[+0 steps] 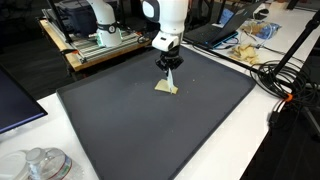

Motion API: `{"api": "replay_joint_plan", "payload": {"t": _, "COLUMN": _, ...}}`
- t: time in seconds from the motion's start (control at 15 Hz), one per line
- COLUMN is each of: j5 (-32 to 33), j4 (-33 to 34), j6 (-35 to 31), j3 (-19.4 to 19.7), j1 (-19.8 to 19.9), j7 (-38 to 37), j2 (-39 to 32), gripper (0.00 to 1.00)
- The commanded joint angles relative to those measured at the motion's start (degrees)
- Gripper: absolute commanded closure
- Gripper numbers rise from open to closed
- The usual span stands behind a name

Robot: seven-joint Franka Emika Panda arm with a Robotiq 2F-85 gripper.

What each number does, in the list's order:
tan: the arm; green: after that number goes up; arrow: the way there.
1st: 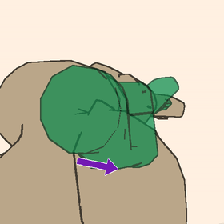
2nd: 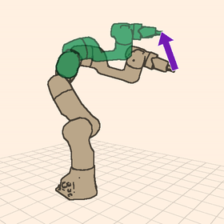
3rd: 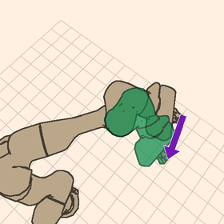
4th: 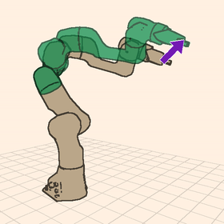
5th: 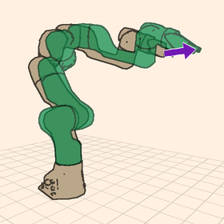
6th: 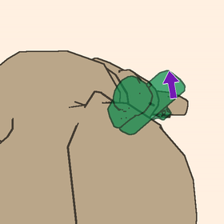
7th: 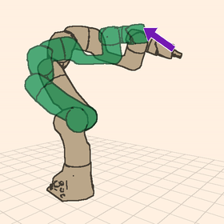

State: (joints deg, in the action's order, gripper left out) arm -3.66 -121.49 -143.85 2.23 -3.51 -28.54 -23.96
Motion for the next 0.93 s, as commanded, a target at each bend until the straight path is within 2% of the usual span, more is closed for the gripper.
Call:
{"api": "replay_joint_plan", "payload": {"t": 0.0, "j5": -0.8, "j4": 0.1, "j6": -1.3, "j3": 0.5, "j1": -0.5, "j7": 1.5, "j2": -1.4, "gripper": 0.99}}
{"api": "replay_joint_plan", "payload": {"t": 0.47, "j5": -1.1, "j4": 1.2, "j6": -1.4, "j3": 0.1, "j1": -0.1, "j7": 4.0, "j2": -3.9, "gripper": 0.99}}
{"api": "replay_joint_plan", "payload": {"t": 0.87, "j5": 2.2, "j4": 0.3, "j6": -3.2, "j3": 1.7, "j1": -3.4, "j7": 1.3, "j2": -6.3, "gripper": 0.99}}
